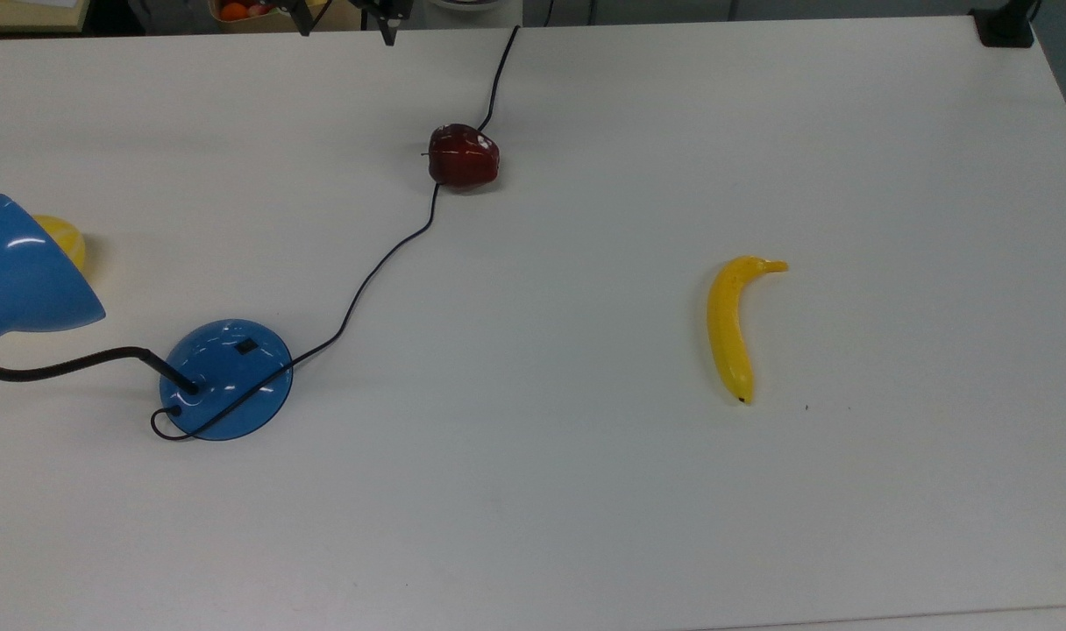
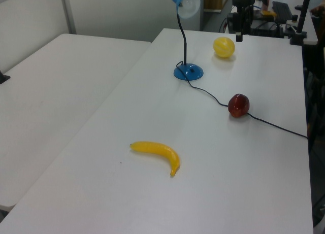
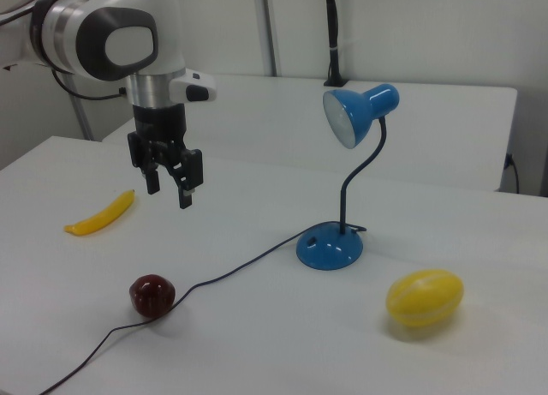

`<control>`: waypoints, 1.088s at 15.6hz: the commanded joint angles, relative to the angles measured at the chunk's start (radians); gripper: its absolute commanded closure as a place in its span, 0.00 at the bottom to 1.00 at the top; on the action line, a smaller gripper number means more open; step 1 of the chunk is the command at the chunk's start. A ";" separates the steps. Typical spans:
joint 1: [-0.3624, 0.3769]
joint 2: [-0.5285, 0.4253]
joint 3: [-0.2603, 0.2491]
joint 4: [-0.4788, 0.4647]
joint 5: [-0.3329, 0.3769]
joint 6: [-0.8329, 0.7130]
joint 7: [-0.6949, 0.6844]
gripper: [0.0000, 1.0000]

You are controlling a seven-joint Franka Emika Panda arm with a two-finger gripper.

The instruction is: Turn on desk lamp

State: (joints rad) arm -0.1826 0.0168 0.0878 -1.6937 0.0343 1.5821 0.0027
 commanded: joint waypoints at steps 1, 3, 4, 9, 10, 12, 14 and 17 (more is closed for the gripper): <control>-0.012 -0.003 -0.007 -0.018 0.012 0.090 0.026 0.91; -0.032 0.029 -0.007 -0.018 0.012 0.176 0.075 1.00; -0.041 0.043 -0.008 -0.020 0.012 0.214 0.085 1.00; -0.100 0.146 -0.008 -0.018 0.006 0.441 0.149 1.00; -0.110 0.172 -0.010 -0.017 0.004 0.499 0.169 1.00; -0.133 0.221 -0.010 -0.017 -0.005 0.600 0.186 1.00; -0.137 0.276 -0.022 -0.015 -0.027 0.694 0.224 1.00; -0.135 0.354 -0.042 -0.015 -0.074 0.866 0.324 1.00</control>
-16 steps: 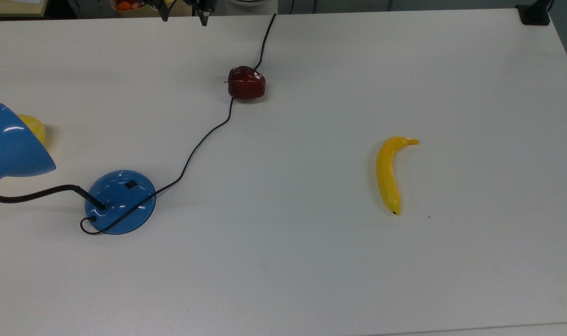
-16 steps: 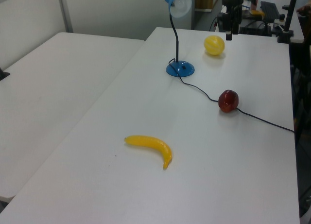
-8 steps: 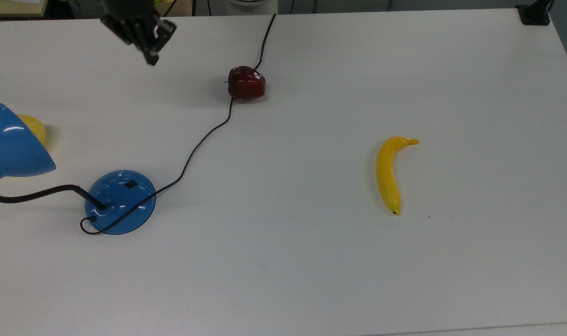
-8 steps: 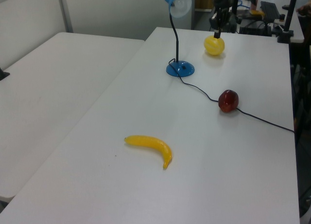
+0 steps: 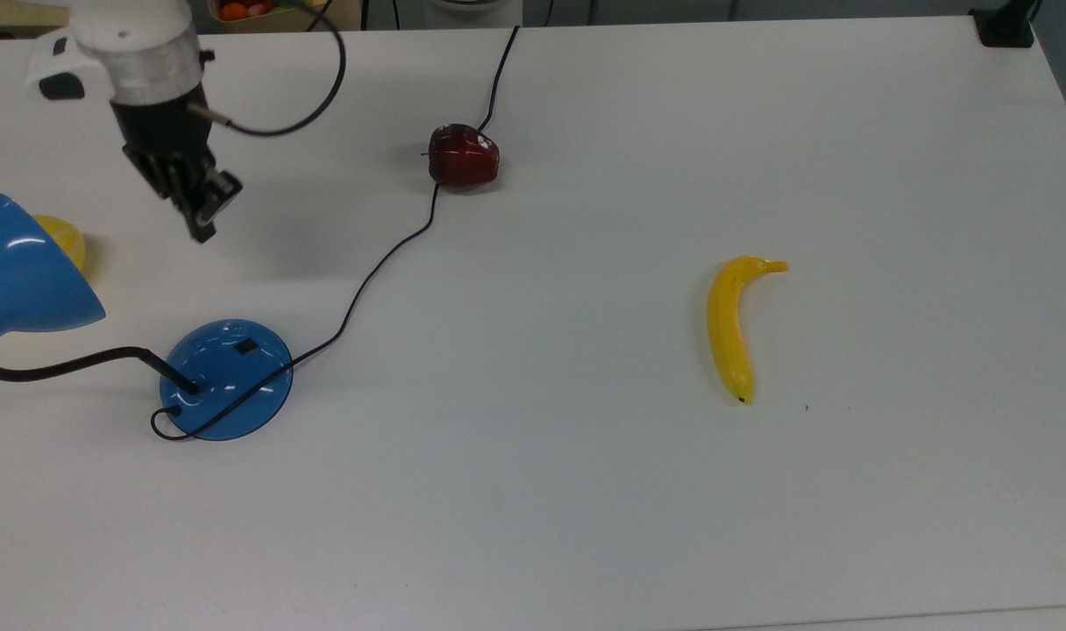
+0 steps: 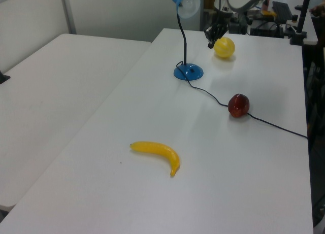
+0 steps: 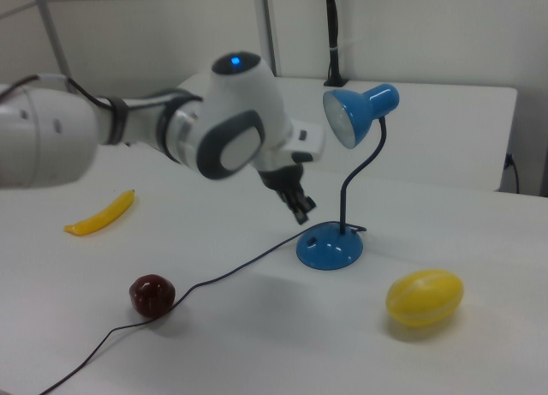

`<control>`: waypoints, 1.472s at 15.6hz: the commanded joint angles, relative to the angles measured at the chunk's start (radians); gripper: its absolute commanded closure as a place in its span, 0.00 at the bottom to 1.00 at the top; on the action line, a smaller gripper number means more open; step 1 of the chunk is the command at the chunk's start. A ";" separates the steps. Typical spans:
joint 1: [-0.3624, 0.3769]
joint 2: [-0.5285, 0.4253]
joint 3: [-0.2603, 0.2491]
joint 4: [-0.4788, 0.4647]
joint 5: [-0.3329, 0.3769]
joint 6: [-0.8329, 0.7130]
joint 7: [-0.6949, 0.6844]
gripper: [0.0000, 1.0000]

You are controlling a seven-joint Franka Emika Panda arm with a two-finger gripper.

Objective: Turn on desk lamp
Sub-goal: 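Move the gripper over the blue lamp base and lower toward the switch, then press down on the switch on the lamp base with the gripper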

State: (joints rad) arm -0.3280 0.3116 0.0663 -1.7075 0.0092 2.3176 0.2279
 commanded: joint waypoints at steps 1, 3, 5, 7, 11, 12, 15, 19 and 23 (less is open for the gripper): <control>0.012 0.078 -0.020 -0.001 -0.066 0.161 0.123 1.00; 0.023 0.106 -0.020 0.000 -0.092 0.187 0.162 1.00; 0.043 0.141 -0.020 0.002 -0.112 0.224 0.194 1.00; 0.053 0.175 -0.020 0.029 -0.112 0.278 0.220 1.00; 0.055 0.193 -0.020 0.049 -0.113 0.286 0.226 1.00; 0.058 0.205 -0.020 0.051 -0.118 0.286 0.226 1.00; 0.078 0.233 -0.022 0.071 -0.132 0.286 0.251 1.00; 0.084 0.253 -0.022 0.083 -0.181 0.286 0.290 1.00; 0.086 0.270 -0.022 0.098 -0.190 0.286 0.298 1.00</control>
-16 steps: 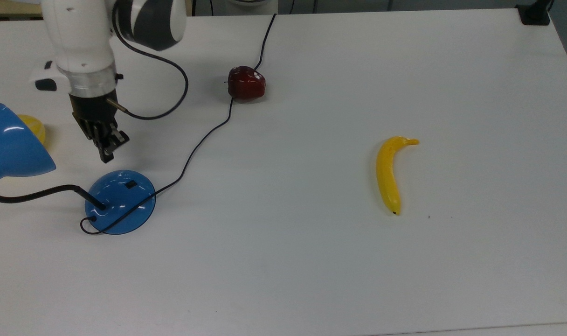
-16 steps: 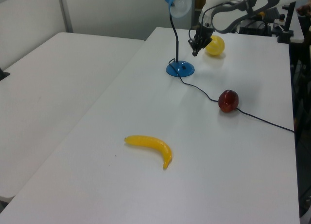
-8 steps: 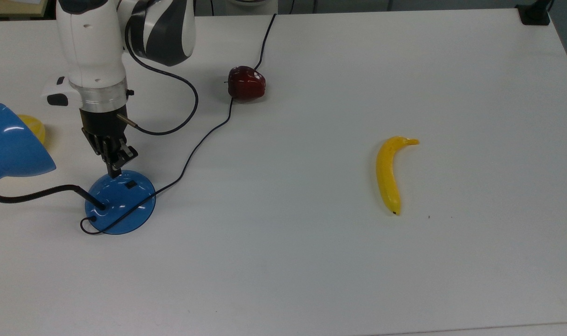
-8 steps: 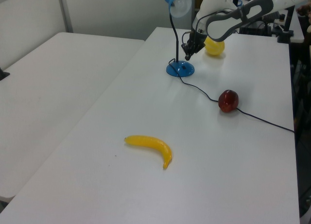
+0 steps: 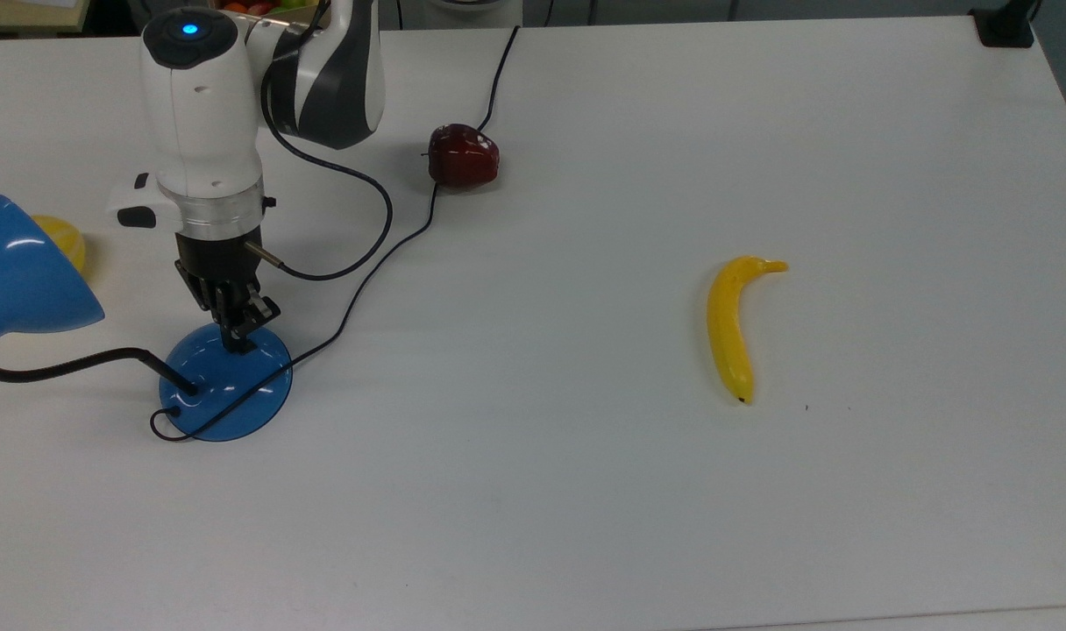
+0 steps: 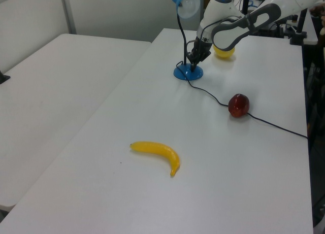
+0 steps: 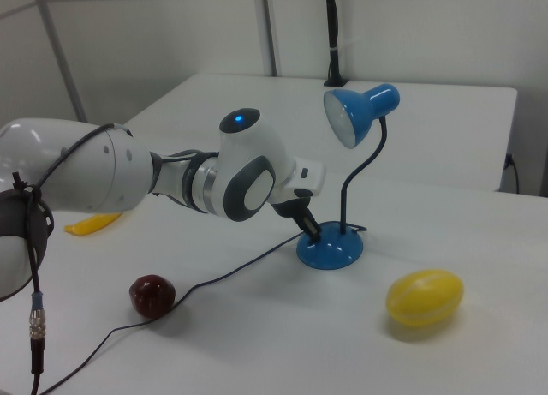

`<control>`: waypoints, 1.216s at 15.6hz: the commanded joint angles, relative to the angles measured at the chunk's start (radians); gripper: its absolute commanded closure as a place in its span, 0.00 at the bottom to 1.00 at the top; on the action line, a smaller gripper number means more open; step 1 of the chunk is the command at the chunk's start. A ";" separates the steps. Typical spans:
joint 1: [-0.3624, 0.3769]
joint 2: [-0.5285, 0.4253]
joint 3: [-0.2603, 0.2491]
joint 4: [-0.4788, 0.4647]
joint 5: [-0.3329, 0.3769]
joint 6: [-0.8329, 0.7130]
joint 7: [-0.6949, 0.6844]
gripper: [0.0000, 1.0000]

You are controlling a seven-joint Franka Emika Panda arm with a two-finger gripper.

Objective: Turn on desk lamp
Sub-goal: 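Press down on the switch on the lamp base with the gripper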

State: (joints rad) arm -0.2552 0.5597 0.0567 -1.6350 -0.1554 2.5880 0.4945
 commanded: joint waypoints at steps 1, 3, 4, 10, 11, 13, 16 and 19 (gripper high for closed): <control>0.013 0.029 -0.012 0.027 -0.026 0.015 0.032 1.00; 0.014 0.037 -0.012 0.034 -0.032 0.015 0.032 1.00; 0.013 0.037 -0.012 0.034 -0.038 0.015 0.033 1.00; 0.013 0.054 -0.012 0.035 -0.095 0.014 0.076 1.00; 0.013 0.051 -0.012 0.035 -0.095 0.014 0.079 1.00; 0.011 0.030 -0.012 0.034 -0.093 0.011 0.081 1.00; 0.007 -0.026 -0.011 0.027 -0.085 -0.009 0.081 1.00; 0.013 -0.079 -0.006 0.026 -0.078 -0.141 0.078 1.00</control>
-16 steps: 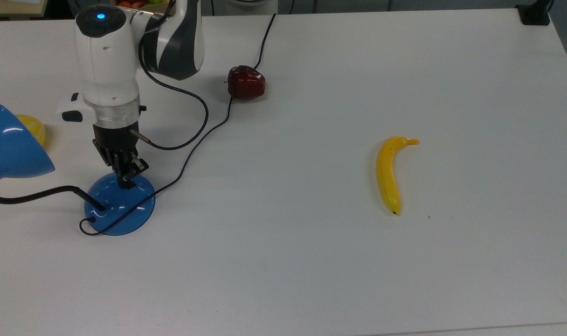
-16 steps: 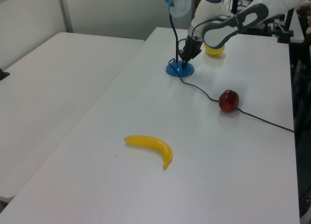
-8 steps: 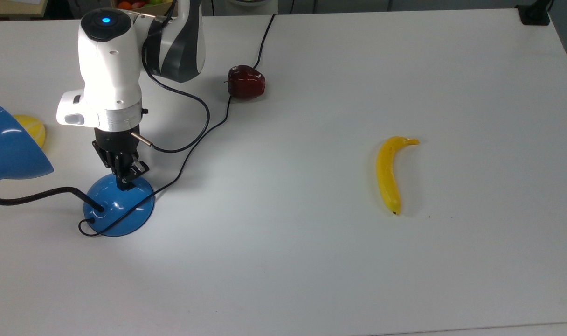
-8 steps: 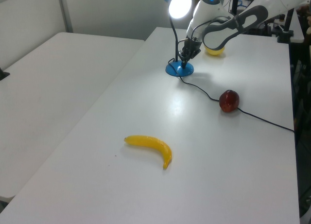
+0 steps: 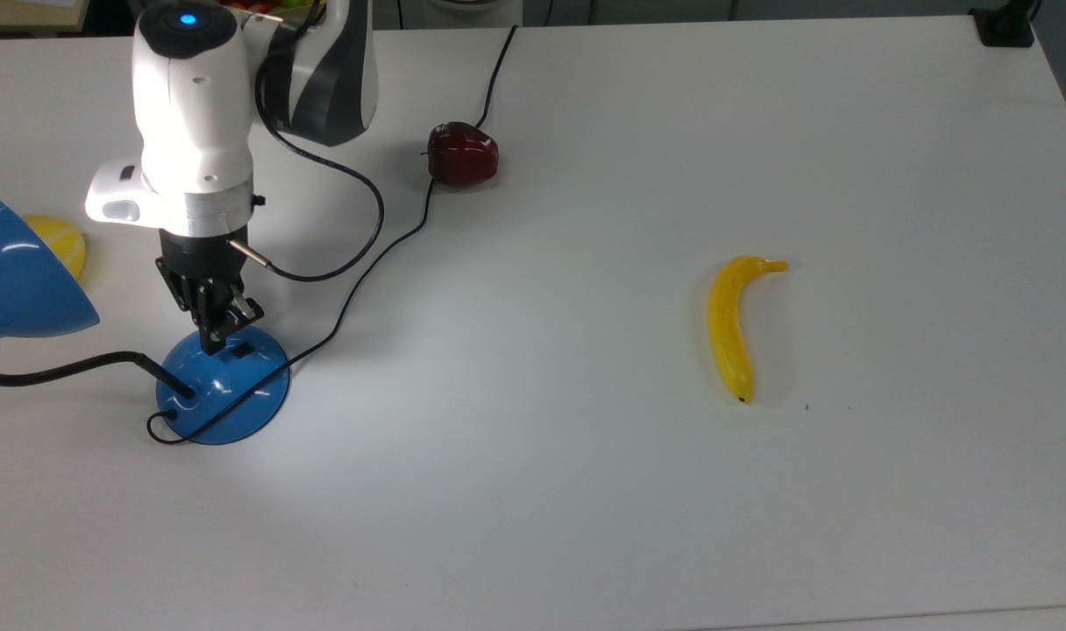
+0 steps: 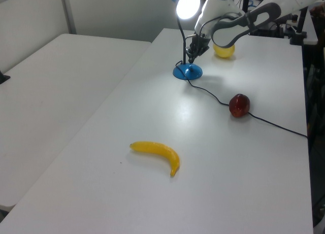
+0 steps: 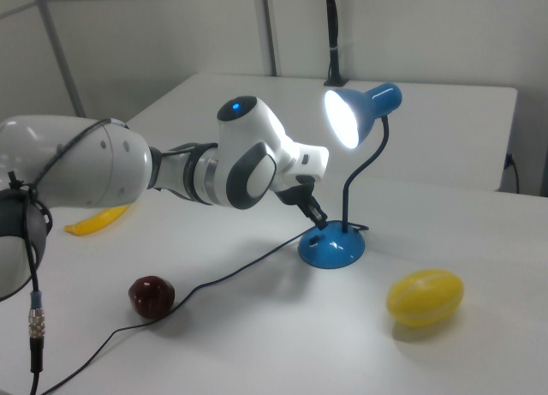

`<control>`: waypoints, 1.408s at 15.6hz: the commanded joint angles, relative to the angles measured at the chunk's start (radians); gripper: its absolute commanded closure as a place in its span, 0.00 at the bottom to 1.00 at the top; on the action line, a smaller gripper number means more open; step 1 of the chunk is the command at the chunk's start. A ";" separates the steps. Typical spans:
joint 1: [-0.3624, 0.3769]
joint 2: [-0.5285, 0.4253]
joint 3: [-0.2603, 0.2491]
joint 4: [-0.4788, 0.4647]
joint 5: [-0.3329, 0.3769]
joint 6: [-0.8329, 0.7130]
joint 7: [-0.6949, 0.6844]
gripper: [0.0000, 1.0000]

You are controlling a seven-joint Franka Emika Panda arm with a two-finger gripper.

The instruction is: Turn on desk lamp

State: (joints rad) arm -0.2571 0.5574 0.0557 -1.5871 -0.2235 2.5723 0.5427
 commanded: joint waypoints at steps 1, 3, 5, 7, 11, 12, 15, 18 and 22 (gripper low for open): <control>0.016 -0.097 0.001 -0.024 -0.008 -0.171 0.026 1.00; 0.022 -0.135 0.015 -0.042 -0.007 -0.257 0.019 1.00; 0.029 -0.192 0.056 -0.089 0.007 -0.319 -0.013 1.00; 0.033 -0.250 0.079 -0.123 0.061 -0.415 -0.085 1.00; 0.033 -0.350 0.113 -0.125 0.214 -0.706 -0.294 1.00; 0.033 -0.376 0.113 -0.125 0.240 -0.760 -0.326 0.98; 0.056 -0.445 0.113 -0.128 0.254 -0.874 -0.403 0.54; 0.061 -0.514 0.112 -0.148 0.254 -0.951 -0.455 0.07; 0.055 -0.533 0.110 -0.131 0.253 -1.034 -0.466 0.00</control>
State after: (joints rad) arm -0.2003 0.0620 0.1738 -1.6888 0.0125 1.5686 0.1073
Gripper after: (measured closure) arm 0.286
